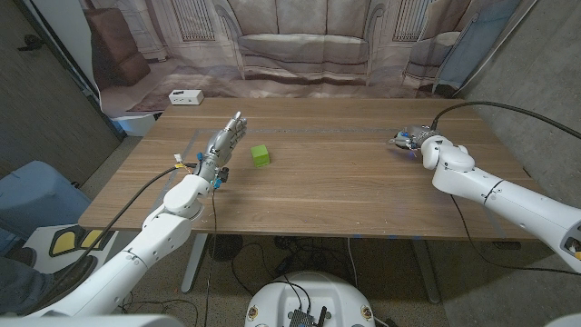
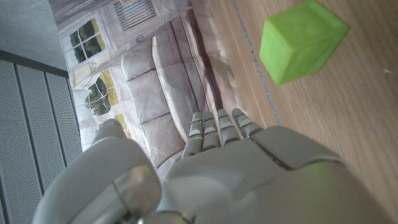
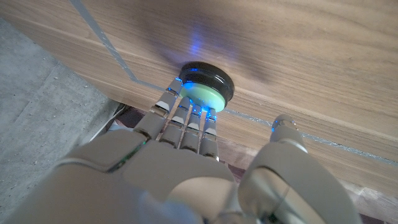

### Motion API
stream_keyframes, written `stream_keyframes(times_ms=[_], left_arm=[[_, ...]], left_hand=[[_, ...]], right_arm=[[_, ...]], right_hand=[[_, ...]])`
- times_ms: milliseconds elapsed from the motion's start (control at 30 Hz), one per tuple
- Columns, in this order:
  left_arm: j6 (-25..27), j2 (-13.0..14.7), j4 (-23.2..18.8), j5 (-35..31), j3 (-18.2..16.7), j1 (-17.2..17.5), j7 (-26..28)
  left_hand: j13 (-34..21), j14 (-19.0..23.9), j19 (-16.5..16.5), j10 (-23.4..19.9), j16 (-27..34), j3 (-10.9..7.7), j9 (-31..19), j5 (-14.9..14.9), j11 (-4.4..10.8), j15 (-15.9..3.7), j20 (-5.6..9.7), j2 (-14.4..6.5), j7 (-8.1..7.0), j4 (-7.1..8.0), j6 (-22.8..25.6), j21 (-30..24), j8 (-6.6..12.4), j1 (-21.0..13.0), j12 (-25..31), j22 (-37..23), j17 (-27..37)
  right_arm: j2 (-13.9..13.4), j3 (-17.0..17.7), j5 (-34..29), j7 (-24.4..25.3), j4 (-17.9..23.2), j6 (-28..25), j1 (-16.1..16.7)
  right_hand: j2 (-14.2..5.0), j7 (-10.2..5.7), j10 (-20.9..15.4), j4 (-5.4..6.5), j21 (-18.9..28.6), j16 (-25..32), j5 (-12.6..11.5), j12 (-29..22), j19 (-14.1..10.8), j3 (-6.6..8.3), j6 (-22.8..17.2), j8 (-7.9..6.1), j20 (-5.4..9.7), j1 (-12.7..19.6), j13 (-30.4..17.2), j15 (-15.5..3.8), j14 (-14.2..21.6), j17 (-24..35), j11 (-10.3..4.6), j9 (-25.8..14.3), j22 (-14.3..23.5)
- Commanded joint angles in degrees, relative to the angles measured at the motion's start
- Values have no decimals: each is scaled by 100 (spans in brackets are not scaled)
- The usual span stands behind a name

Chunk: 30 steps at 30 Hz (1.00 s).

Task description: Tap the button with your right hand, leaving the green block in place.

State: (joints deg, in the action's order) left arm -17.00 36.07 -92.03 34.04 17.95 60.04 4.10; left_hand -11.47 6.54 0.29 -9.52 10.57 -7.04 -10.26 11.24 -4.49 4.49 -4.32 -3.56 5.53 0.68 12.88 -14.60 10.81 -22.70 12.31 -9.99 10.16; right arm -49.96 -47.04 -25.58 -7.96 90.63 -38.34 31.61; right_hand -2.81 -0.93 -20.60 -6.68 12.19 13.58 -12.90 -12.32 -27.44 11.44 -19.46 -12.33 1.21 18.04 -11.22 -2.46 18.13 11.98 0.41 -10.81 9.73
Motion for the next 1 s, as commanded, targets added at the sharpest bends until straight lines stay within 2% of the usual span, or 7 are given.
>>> stream_keyframes(times_ms=[33, 600, 1000], left_arm=[[7, -9, 30, 11, 9, -25, -23], [1, -20, 76, 27, 32, -45, -71], [-49, -46, 144, 49, 38, -74, -119]], left_hand=[[-16, 5, 31, -18, 24, -22, -24, -20, 22, -7, 0, -47, -16, -34, 30, 14, 13, -9, 7, -19, 10], [-16, 7, 43, -17, 24, -18, -24, -21, 26, -6, -6, -50, -12, -41, 32, 39, 13, -2, 6, -20, 10], [-16, 2, 52, -17, 21, -15, -24, -21, 23, -9, -9, -52, -14, -46, 32, 56, 13, 2, 6, -21, 10]], right_arm=[[-14, 18, -83, 24, 90, -33, -10], [-13, 284, 33, 374, 295, -119, 200], [-109, 362, 43, 509, 522, -203, 294]], right_hand=[[-31, 15, -51, -10, -10, 12, 3, -29, -30, 31, -20, 1, -36, -15, -18, 1, 31, 0, -13, -13, 10], [-34, 5, -21, -17, -40, -14, 11, 2, 1, 38, 16, 28, -62, -16, -18, 5, 11, -3, -23, -13, 11], [-31, -9, 3, -19, -61, -32, 18, 23, 28, 39, 50, 49, -84, -26, -19, 13, -6, -4, -21, -13, 11]])
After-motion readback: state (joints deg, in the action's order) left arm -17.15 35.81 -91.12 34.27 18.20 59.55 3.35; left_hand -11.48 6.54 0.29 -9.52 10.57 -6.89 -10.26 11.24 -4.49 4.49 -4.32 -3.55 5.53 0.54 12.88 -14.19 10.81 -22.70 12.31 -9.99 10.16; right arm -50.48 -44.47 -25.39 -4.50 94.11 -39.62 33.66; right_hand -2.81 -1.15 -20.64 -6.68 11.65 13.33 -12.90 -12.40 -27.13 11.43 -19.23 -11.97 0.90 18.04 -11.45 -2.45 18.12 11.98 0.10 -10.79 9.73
